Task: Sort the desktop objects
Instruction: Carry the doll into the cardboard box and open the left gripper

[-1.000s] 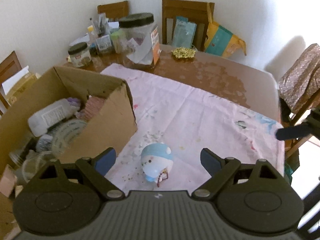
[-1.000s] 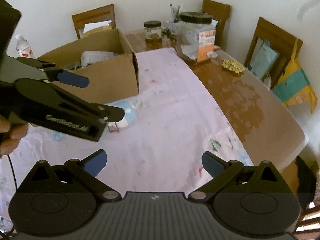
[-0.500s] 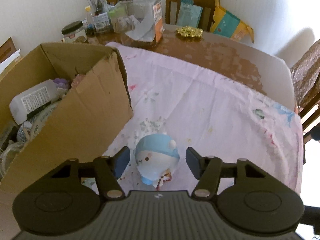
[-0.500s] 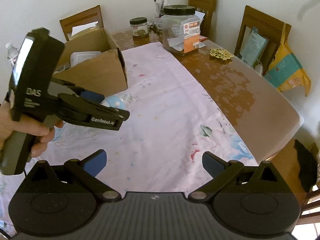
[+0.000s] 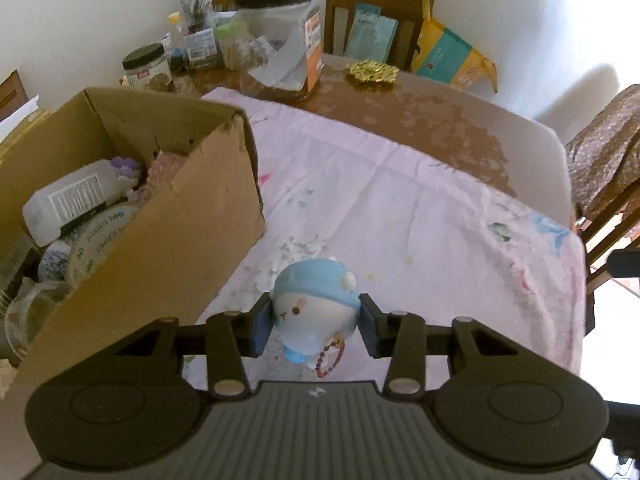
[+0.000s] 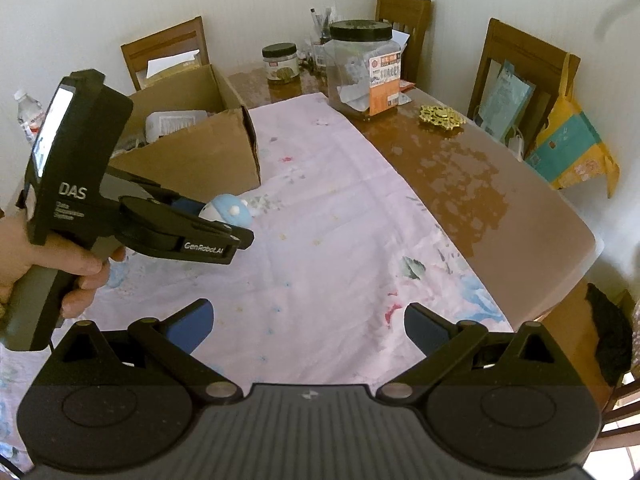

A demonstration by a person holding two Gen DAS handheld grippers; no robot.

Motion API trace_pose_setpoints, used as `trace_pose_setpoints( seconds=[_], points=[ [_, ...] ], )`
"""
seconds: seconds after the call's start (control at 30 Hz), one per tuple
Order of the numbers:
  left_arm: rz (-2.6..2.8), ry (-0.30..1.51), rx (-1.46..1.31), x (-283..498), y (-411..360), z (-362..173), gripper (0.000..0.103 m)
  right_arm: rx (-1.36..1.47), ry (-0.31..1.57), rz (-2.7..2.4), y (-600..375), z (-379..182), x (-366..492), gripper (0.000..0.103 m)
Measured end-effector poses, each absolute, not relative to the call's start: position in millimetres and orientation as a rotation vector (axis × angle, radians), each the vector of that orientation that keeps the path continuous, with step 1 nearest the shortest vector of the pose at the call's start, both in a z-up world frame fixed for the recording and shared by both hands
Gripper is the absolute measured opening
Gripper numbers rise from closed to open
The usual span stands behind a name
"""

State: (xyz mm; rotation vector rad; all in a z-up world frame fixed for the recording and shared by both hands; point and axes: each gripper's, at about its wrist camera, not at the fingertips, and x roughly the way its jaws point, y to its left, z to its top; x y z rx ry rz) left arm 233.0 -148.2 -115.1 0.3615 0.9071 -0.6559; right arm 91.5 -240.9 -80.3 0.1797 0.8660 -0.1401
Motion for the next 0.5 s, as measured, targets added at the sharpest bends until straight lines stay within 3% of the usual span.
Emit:
trace_pose_setpoints(
  seconds=[0.5],
  points=[
    [-0.677,0.817,0.331,223.5,-124.0,-41.4,0.043,0.163,0.834,-0.128,-234.1,-58.1,92.6,0.103]
  ],
)
